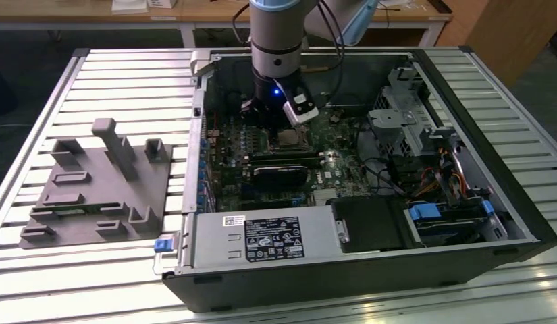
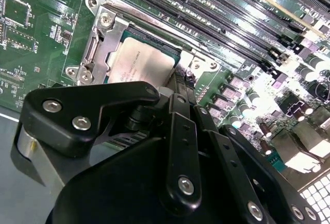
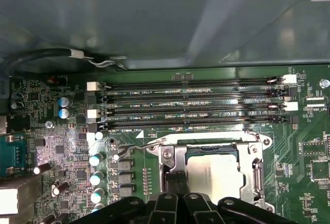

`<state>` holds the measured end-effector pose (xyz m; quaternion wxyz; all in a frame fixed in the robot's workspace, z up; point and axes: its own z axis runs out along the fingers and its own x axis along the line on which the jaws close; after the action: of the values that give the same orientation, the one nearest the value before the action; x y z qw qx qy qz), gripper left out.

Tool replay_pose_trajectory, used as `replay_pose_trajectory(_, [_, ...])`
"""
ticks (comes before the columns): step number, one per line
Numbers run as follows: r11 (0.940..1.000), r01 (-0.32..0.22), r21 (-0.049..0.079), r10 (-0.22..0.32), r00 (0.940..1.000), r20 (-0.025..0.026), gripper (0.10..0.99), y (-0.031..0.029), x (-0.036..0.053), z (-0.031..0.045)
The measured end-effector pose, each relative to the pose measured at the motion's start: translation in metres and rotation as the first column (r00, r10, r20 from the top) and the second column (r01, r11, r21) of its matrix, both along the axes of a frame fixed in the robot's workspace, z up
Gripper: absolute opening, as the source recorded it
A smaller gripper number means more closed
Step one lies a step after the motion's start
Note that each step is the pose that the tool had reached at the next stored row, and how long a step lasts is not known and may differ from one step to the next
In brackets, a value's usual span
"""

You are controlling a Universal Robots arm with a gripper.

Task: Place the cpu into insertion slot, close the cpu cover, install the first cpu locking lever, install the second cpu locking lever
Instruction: 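Close the cpu cover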

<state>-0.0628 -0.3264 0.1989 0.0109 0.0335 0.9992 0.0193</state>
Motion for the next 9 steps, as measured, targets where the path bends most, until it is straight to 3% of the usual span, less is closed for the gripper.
replay_pose_trajectory(9, [1.0, 0.0, 0.0, 0.0, 1.0, 0.0001, 0.106, 0.0, -0.0001, -0.0006])
